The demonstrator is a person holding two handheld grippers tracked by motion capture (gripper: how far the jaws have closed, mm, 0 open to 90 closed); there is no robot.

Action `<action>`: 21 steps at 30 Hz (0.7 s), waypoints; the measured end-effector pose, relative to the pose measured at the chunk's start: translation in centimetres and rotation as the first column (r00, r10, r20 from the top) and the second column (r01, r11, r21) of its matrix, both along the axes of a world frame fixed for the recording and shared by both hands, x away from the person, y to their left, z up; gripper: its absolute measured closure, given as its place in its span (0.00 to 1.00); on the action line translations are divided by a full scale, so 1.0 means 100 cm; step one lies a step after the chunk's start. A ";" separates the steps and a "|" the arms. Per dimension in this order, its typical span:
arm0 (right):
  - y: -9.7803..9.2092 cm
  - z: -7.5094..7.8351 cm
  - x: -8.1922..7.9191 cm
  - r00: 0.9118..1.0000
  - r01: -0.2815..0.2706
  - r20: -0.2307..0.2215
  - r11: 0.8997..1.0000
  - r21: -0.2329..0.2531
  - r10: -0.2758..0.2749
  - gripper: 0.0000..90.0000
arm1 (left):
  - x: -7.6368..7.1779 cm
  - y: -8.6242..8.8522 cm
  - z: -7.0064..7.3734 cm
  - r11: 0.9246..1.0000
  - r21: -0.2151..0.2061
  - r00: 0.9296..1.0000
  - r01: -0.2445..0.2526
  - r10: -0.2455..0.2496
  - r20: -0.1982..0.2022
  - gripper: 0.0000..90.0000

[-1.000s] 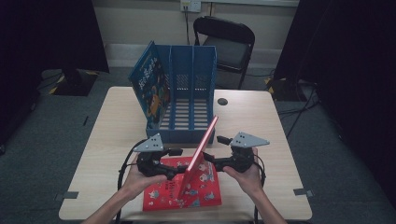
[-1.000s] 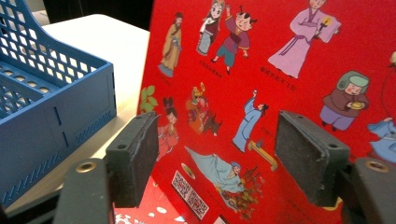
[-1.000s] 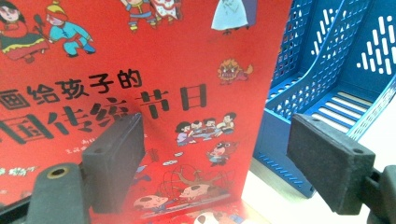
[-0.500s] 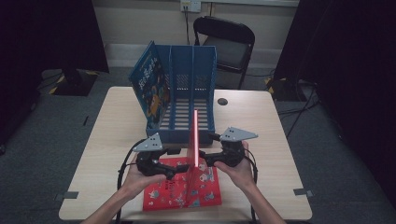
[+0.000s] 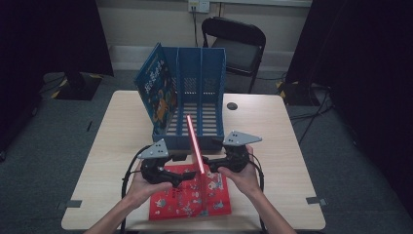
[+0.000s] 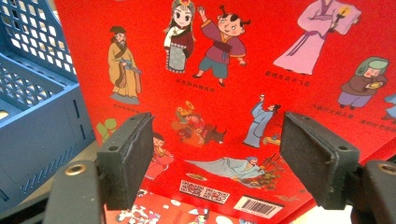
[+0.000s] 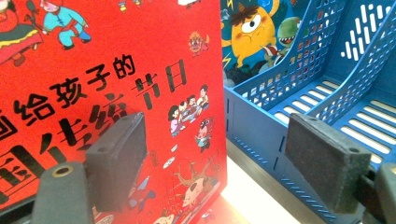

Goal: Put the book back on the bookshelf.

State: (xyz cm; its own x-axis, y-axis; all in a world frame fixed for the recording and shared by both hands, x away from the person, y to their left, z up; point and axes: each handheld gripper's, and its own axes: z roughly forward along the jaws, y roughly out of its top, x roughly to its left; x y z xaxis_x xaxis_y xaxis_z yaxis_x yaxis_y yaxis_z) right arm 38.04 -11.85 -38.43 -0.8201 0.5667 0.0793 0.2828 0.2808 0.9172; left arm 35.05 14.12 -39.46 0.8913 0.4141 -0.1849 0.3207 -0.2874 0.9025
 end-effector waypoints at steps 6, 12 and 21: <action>-0.001 0.000 0.001 1.000 -0.007 -0.003 1.000 0.002 0.007 0.23 | 0.000 -0.003 0.000 1.000 -0.004 1.000 -0.004 0.005 0.004 0.27; 0.001 -0.001 0.002 1.000 -0.026 -0.007 1.000 0.010 0.026 0.23 | 0.000 -0.005 -0.001 1.000 -0.006 1.000 -0.001 0.001 0.002 0.25; 0.005 0.000 0.003 0.999 -0.048 -0.006 0.999 0.001 0.048 0.23 | 0.000 -0.006 -0.001 1.000 0.004 1.000 -0.015 0.015 -0.003 0.21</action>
